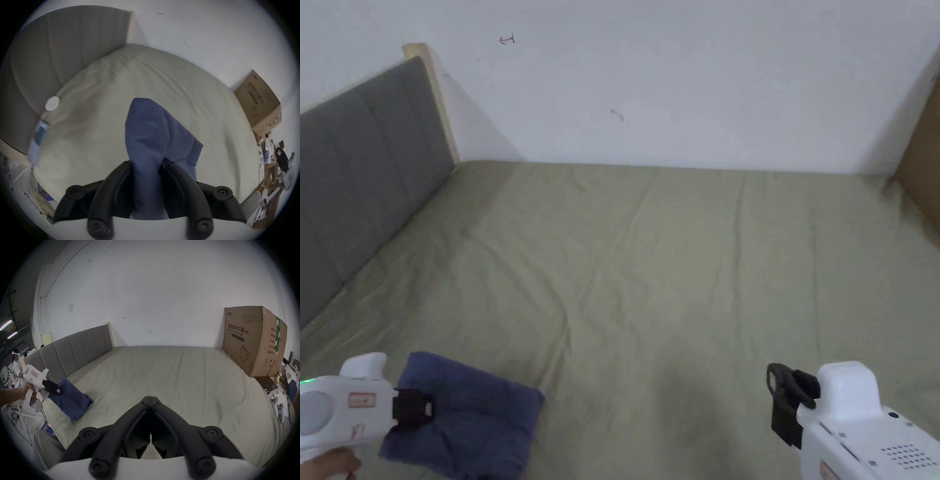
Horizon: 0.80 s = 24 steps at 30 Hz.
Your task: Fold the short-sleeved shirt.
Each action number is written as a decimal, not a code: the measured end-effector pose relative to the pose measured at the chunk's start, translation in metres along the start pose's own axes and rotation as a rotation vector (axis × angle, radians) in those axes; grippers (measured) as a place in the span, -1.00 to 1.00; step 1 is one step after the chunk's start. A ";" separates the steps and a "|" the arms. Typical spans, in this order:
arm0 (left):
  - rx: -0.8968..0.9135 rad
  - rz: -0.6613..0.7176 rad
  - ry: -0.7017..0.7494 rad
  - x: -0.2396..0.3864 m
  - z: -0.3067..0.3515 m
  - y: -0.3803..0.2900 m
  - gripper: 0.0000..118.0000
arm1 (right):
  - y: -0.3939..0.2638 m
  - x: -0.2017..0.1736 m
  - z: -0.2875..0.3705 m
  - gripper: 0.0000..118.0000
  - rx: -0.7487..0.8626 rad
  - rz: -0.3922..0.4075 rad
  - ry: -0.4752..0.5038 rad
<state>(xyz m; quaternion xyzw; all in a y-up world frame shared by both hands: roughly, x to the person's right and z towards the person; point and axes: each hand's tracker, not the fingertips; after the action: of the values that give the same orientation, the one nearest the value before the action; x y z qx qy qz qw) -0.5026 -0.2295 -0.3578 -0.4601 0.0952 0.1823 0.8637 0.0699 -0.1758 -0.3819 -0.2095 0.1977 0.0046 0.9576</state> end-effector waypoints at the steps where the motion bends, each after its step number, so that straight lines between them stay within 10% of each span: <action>1: 0.008 0.022 0.026 -0.018 0.003 0.009 -0.57 | 0.002 -0.002 -0.003 -1.00 0.003 0.003 0.001; 10: -0.050 0.122 0.133 -0.095 -0.013 0.037 -0.50 | 0.003 -0.015 -0.036 -1.00 -0.010 -0.005 -0.002; 15: -0.069 0.069 0.209 -0.078 -0.023 0.034 0.53 | -0.003 -0.013 -0.047 -1.00 -0.045 -0.010 -0.017; 24: -0.010 0.083 0.201 -0.048 0.014 0.042 0.53 | 0.008 0.003 -0.026 -1.00 -0.010 -0.021 -0.022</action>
<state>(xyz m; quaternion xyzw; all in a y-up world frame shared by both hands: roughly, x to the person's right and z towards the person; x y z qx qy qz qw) -0.5636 -0.2078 -0.3656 -0.4762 0.1994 0.1714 0.8391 0.0624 -0.1796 -0.4083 -0.2162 0.1847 -0.0019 0.9587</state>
